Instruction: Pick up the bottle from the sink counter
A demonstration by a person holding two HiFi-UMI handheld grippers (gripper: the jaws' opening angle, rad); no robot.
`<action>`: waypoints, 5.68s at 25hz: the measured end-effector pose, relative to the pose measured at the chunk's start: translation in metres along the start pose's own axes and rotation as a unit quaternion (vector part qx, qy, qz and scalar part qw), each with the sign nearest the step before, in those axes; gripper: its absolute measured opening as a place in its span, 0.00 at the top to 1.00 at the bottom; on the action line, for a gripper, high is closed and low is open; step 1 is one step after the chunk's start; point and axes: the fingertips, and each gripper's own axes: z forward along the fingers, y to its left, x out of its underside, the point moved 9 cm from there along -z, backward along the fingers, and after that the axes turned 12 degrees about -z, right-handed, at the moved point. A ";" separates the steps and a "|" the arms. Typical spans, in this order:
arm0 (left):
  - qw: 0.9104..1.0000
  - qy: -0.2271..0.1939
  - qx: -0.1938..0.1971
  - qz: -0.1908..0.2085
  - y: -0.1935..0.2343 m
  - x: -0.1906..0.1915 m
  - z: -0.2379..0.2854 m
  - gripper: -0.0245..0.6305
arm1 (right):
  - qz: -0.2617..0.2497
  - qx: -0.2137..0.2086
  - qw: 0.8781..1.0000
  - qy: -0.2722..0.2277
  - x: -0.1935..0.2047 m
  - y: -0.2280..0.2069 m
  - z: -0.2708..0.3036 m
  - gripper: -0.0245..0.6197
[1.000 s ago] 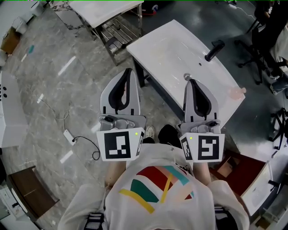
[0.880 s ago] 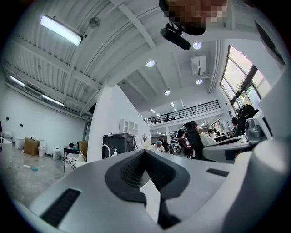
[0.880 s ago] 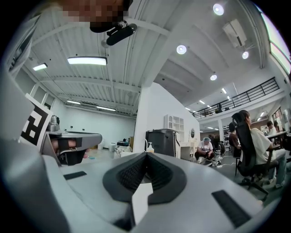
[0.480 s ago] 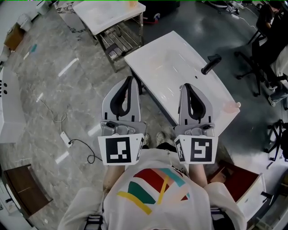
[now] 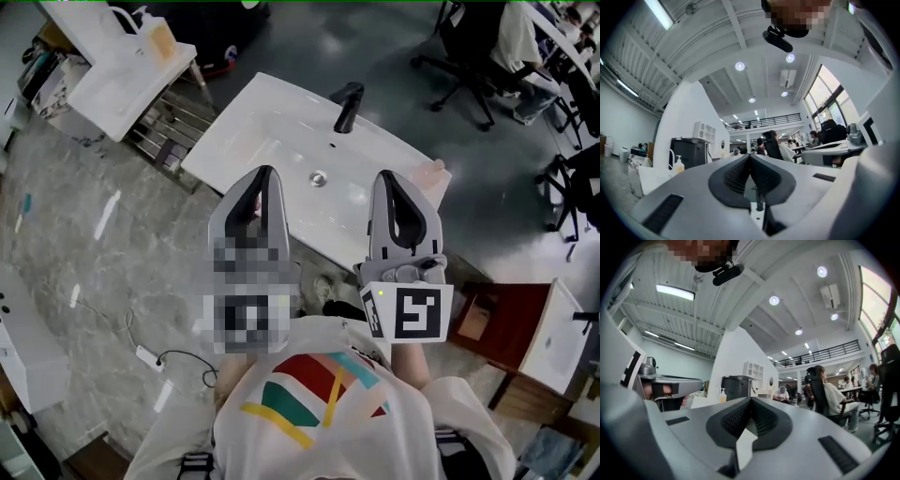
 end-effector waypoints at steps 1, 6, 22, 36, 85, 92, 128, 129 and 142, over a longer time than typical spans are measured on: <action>1.000 0.002 0.016 -0.005 -0.012 0.002 0.009 0.94 | -0.001 0.015 1.000 0.004 0.002 -0.012 -0.006 0.95; 0.991 0.024 0.125 -0.028 -0.065 0.007 0.051 0.94 | -0.007 0.114 0.993 0.034 0.005 -0.061 -0.036 0.95; 0.961 0.060 0.266 -0.052 -0.173 0.034 0.087 0.94 | -0.009 0.251 0.964 0.088 0.026 -0.129 -0.116 0.95; 0.962 0.070 0.265 -0.001 -0.203 0.081 0.155 0.93 | 0.034 0.213 0.970 0.109 0.068 -0.144 -0.104 0.95; 0.871 0.417 0.259 0.025 -0.246 0.372 0.267 0.34 | 0.121 0.176 0.946 0.243 0.198 -0.161 -0.098 0.95; 0.870 0.427 0.244 0.042 -0.248 0.376 0.269 0.35 | 0.129 0.186 0.942 0.246 0.200 -0.160 -0.105 0.95; 0.908 0.345 0.237 0.025 -0.232 0.277 0.279 0.35 | 0.114 0.182 0.958 0.193 0.169 -0.162 -0.075 0.95; 0.911 0.337 0.236 0.026 -0.228 0.263 0.278 0.35 | 0.109 0.181 0.960 0.185 0.163 -0.162 -0.072 0.95; 0.960 0.211 0.180 0.042 -0.152 0.080 0.233 0.35 | 0.052 0.122 0.989 0.071 0.074 -0.146 -0.018 0.95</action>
